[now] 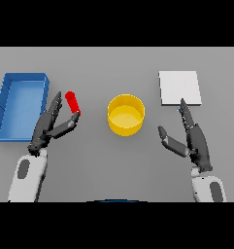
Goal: Pick up the red beaker and tilt it to pour out 1 green nut into yellow bowl. Pick up the yellow bowl and place it on the metallic measuring scale.
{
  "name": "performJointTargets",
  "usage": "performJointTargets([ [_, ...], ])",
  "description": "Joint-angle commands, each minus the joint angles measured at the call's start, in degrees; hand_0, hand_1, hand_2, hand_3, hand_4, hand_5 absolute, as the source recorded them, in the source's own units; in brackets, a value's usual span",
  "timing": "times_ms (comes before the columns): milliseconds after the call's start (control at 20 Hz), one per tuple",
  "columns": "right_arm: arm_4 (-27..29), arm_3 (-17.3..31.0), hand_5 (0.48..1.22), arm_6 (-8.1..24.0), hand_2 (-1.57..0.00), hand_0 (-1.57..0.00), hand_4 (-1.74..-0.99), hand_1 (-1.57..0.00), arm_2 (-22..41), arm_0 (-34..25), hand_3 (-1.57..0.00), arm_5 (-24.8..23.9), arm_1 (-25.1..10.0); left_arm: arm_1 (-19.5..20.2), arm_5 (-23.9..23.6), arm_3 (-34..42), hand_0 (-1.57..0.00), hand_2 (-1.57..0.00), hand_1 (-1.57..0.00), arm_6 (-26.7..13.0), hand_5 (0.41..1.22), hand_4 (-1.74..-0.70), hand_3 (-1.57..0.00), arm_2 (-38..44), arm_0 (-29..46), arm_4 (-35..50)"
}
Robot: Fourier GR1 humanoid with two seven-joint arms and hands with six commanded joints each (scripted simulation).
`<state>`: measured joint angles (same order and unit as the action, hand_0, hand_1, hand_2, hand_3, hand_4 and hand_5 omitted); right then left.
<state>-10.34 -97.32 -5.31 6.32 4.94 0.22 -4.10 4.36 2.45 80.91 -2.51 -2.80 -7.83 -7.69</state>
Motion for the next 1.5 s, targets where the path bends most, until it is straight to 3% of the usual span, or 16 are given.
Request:
performJointTargets([
  [0,-0.1,0.6,0.626,-0.1,0.0,0.0,-1.229,0.0,-0.3,-0.3,0.0,-0.2,-0.1,-0.5,-0.3,-2.3,0.0,0.0,0.0,1.1,0.636,-1.18,0.0,0.0,-1.6,-0.4],
  [100,-0.5,0.5,0.626,-1.0,0.0,0.0,-1.222,0.0,-0.4,0.0,0.0,-0.2,-0.6,-0.1,0.0,-5.2,0.0,0.0,0.0,3.3,0.641,-1.19,0.0,0.7,-3.8,-0.5],
  [650,-0.4,-1.4,0.641,-0.7,0.0,0.0,-1.241,0.0,-0.1,1.4,0.0,-0.5,-0.1,-0.7,-3.4,-19.4,0.0,0.0,0.0,4.6,0.678,-1.22,0.0,2.7,-15.5,-3.3],
  [950,0.2,-1.3,0.644,0.3,0.0,0.0,-1.244,0.0,-0.4,1.5,0.0,-0.3,-0.2,-3.5,-3.9,-26.1,0.0,-0.05,-0.01,12.9,0.738,-1.33,-0.04,6.3,-18.1,0.3],
  [1050,0.2,-1.4,0.645,0.7,0.0,0.0,-1.24,0.0,-0.6,1.1,0.0,-0.5,-0.3,-4.4,-4.7,-28.0,-0.21,-0.29,-0.23,13.9,0.787,-1.4,-0.25,7.2,-19.3,0.8],
  [1150,0.0,-1.4,0.648,1.1,0.0,0.0,-1.237,0.0,-0.5,0.9,0.0,-0.5,-0.3,-4.8,-7.9,-29.1,-0.55,-0.66,-0.59,13.8,0.943,-1.47,-0.73,7.6,-20.2,-0.4],
  [1200,0.4,-1.7,0.648,0.4,0.0,0.0,-1.239,0.0,-0.5,1.4,0.0,-0.4,-0.1,-4.8,-9.4,-29.8,-0.76,-0.84,-0.78,13.9,0.999,-1.52,-0.88,6.9,-20.5,-2.0],
  [1300,0.5,-1.7,0.648,1.6,0.0,0.0,-1.239,0.0,-0.8,0.8,0.0,-0.4,-0.4,-4.7,-10.6,-30.8,-1.05,-1.11,-1.07,15.4,1.079,-1.59,-1.06,5.9,-21.4,-4.0],
  [1400,0.9,-2.2,0.65,0.7,0.0,0.0,-1.242,0.0,-0.7,1.2,0.0,-0.2,-0.2,-4.7,-10.1,-30.8,-1.24,-1.27,-1.25,15.4,1.13,-1.64,-1.15,5.7,-21.5,-3.7],
  [1450,1.4,-1.7,0.647,0.8,0.0,0.0,-1.25,0.0,-0.6,1.1,0.0,0.2,0.1,-4.8,-10.0,-30.4,-1.3,-1.33,-1.31,14.9,1.148,-1.6,-1.24,5.4,-21.3,-3.6],
])
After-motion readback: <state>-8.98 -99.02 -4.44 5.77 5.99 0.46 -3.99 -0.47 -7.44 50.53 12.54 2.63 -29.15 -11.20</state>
